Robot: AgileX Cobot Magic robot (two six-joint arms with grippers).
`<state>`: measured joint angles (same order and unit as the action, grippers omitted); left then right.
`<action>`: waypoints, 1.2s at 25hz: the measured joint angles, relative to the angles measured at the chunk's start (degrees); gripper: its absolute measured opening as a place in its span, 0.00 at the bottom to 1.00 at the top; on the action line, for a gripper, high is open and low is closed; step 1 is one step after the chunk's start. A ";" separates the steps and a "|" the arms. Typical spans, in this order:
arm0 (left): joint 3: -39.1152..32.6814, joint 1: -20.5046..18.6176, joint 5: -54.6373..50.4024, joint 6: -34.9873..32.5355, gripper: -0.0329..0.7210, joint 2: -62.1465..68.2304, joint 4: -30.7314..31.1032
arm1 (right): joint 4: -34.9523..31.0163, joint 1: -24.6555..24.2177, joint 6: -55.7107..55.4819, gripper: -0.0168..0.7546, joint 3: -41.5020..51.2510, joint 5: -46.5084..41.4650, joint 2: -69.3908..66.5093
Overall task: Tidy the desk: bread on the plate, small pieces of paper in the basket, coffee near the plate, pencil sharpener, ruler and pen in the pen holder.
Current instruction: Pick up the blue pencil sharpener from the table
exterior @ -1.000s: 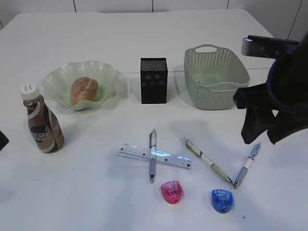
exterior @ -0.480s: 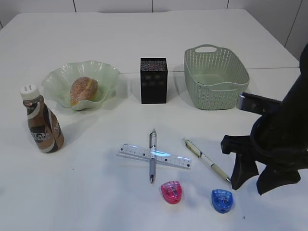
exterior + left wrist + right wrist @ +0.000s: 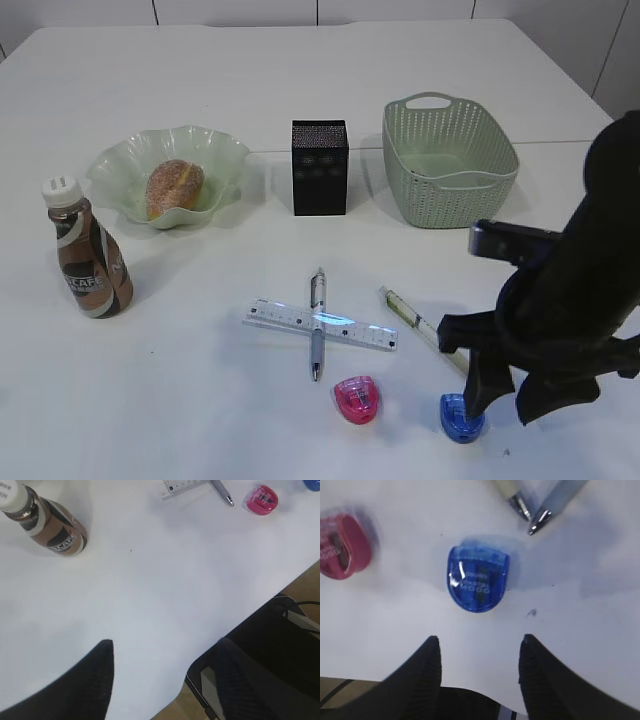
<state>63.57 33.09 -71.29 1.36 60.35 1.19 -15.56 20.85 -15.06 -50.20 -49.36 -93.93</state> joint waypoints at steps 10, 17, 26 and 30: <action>0.00 0.00 -0.10 0.20 0.64 -0.13 0.00 | 4.66 4.44 -8.44 0.55 -1.25 3.04 -2.39; 0.00 0.00 -0.10 0.31 0.64 -0.71 0.00 | 5.81 4.57 -13.15 0.55 -1.50 4.98 -2.39; 0.00 0.00 -0.10 0.39 0.63 -0.71 0.00 | 6.87 4.57 -13.82 0.67 -1.50 5.75 -4.10; 0.00 0.00 -0.10 0.39 0.62 -0.71 0.00 | 6.87 4.57 -14.58 0.69 -1.50 6.36 -4.24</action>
<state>63.57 33.09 -71.39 1.75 59.63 1.19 -8.69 25.43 -29.64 -51.70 -43.00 -98.17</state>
